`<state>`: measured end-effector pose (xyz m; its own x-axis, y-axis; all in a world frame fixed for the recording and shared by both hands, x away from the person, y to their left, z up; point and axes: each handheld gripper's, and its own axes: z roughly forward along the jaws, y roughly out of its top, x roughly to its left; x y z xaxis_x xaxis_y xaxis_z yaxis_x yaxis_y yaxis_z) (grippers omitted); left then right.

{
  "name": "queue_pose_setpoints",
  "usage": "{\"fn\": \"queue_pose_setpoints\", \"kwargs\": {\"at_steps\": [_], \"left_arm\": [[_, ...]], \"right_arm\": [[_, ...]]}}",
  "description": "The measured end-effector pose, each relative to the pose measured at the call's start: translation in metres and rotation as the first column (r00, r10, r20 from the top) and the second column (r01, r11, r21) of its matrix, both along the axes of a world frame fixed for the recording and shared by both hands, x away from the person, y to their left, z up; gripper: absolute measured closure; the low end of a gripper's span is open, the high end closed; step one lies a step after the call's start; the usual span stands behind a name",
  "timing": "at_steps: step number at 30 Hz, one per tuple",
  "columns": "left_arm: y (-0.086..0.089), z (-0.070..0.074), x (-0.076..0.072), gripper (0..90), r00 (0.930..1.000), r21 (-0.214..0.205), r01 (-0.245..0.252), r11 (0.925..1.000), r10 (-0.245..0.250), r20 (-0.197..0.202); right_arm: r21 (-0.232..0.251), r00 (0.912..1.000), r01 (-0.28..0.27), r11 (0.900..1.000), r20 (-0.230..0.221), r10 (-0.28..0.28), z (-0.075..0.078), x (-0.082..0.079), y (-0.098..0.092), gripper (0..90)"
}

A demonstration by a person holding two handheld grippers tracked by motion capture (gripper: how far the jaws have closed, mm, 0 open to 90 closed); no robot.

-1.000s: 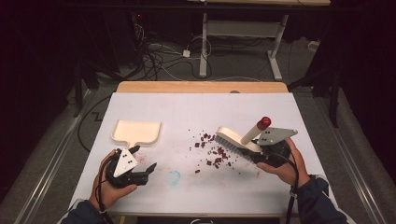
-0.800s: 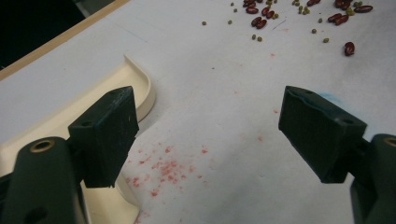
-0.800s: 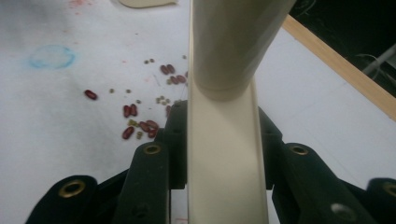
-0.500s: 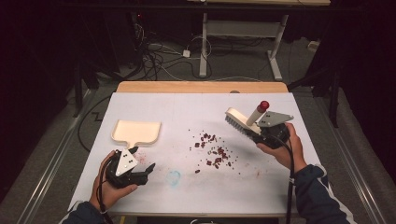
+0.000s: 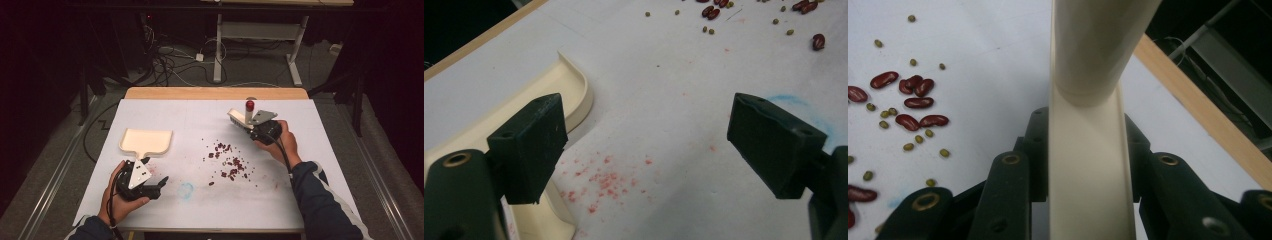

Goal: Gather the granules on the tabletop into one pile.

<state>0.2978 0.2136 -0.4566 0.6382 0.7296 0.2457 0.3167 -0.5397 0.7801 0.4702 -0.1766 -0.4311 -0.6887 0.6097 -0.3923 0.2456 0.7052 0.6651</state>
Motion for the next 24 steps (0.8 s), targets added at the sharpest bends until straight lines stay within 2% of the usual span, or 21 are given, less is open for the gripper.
{"fn": "queue_pose_setpoints", "kwargs": {"at_steps": [2,3,4,6,10,12,15,18,24], "left_arm": [[0.0,0.0,-0.001,15.4,1.0,0.0,0.004,1.0,-0.004,-0.001],[0.001,0.0,-0.001,15.4,1.0,-0.001,0.006,1.0,-0.006,-0.001],[0.001,0.0,-0.001,15.4,1.0,-0.003,0.006,1.0,-0.006,0.0],[0.001,0.0,-0.001,15.4,1.0,-0.001,0.008,1.0,-0.008,0.001],[0.0,-0.001,-0.001,15.4,0.9998,-0.003,0.011,0.9999,-0.011,-0.014],[-0.001,-0.001,-0.001,15.4,0.9998,-0.004,0.013,0.9999,-0.013,-0.016],[-0.002,-0.001,-0.001,15.5,0.9996,-0.001,0.017,0.9999,-0.017,-0.022],[-0.002,-0.001,-0.001,15.4,0.9995,0.0,0.023,0.9997,-0.023,-0.02],[-0.001,-0.001,0.0,15.5,0.9991,-0.005,0.033,0.9994,-0.033,-0.027]], "right_arm": [[-0.007,0.9999,-0.014,0.9999,0.002,0.014,-0.002,0.001,0.005,67.6],[-0.039,0.9994,-0.033,0.9987,0.009,0.034,-0.004,0.0,0.018,67.6],[-0.039,0.9994,-0.033,0.9987,0.009,0.034,-0.004,0.0,0.018,67.6],[-0.048,0.9976,-0.068,0.9965,0.008,0.069,-0.008,-0.003,0.032,67.6],[-0.084,0.9938,-0.107,0.9908,0.022,0.109,-0.013,-0.008,0.045,67.5],[-0.101,0.9892,-0.135,0.9857,0.042,0.14,-0.016,-0.011,0.053,67.5],[-0.083,0.988,-0.144,0.9861,0.045,0.148,-0.015,-0.008,0.055,67.5],[-0.033,0.9852,-0.164,0.9859,0.044,0.166,-0.013,-0.001,0.062,67.5],[-0.063,0.9762,-0.209,0.9759,0.045,0.212,-0.018,-0.002,0.08,67.5]]}}
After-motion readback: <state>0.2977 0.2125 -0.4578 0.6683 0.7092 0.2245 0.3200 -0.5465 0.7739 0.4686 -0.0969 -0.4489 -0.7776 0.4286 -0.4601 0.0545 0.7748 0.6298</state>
